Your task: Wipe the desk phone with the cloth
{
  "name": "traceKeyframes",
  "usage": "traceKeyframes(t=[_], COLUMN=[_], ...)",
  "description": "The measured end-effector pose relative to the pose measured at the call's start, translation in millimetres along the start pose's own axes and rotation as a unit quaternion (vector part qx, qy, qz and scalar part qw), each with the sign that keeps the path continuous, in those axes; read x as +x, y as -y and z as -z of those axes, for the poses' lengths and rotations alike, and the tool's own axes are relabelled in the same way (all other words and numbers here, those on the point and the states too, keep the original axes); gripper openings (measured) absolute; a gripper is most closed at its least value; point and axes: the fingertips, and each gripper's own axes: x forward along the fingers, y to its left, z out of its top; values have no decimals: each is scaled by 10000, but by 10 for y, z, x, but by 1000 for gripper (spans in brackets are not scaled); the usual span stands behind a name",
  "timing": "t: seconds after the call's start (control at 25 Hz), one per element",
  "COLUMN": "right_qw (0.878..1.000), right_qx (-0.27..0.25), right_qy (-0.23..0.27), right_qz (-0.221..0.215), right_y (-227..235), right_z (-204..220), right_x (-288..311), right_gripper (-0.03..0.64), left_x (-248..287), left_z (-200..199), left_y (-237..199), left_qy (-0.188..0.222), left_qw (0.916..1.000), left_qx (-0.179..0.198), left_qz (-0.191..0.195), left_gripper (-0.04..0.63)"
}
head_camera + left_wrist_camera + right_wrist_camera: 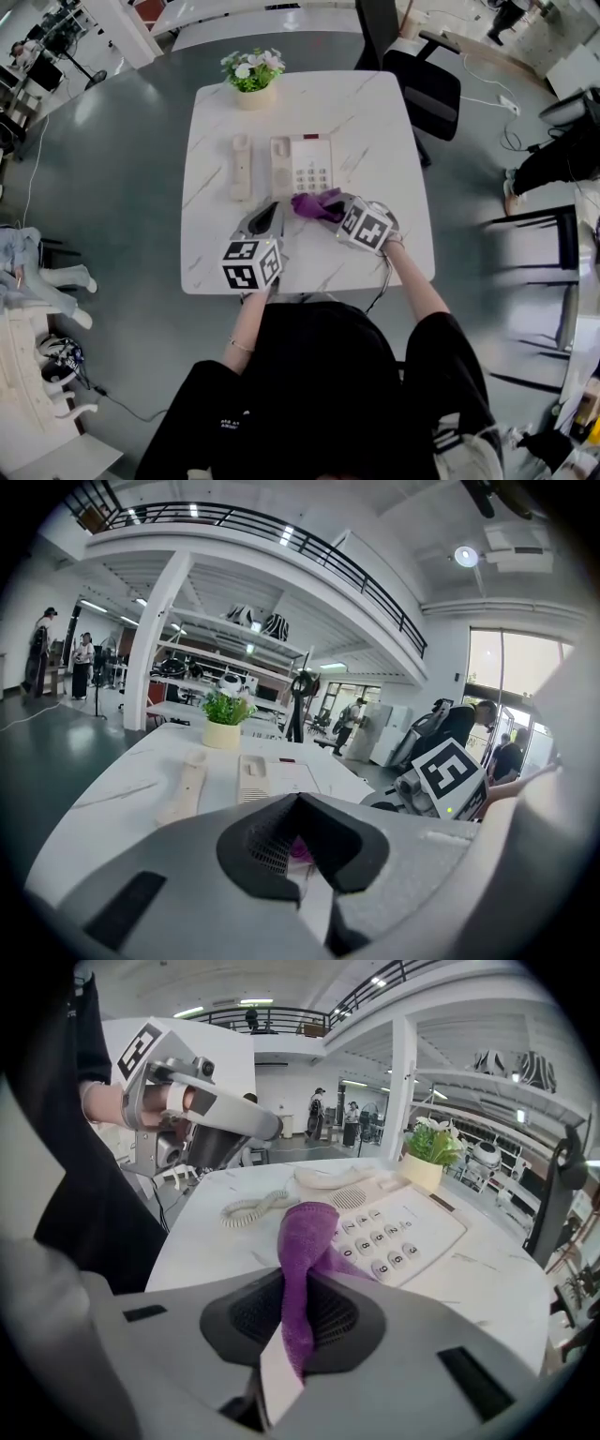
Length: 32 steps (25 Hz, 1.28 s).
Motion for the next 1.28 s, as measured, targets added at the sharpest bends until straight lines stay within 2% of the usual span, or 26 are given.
traceKeyframes(t=[0.08,0.2,0.36,0.6,0.8,0.92,1.08,1.28], right_qw=[9995,9949,9798,9436,9114,8879,8628,8444], right_qx=[252,736,1437,2176,2468,2675,2792,2792], right_qy=[150,654,1385,2496,3282,3717,4145,4404], right_qz=[-123,-217,-137,32,257,441,764,1230], right_y=[-30,14,149,244,314,390,480,577], right_z=[-14,-115,-230,-478,-677,-771,-851,-913], right_x=[-41,-132,-284,-619,-913,-1093,-1312,-1564], right_gripper=[38,37,37,37,37,37,37,37], left_x=[-16,-49,-75,-168,-275,-331,-411,-491], left_z=[-11,-22,-88,-300,-491,-596,-723,-870], left_y=[-8,-44,-45,23,71,61,69,65], left_qy=[24,62,211,580,985,1145,1322,1503], left_qw=[10000,10000,9998,9981,9944,9925,9899,9866], left_qx=[8,26,56,138,194,288,383,573], left_qz=[-17,-53,-23,140,327,326,338,267], left_gripper=[-3,-3,-3,-3,-3,-3,-3,-3])
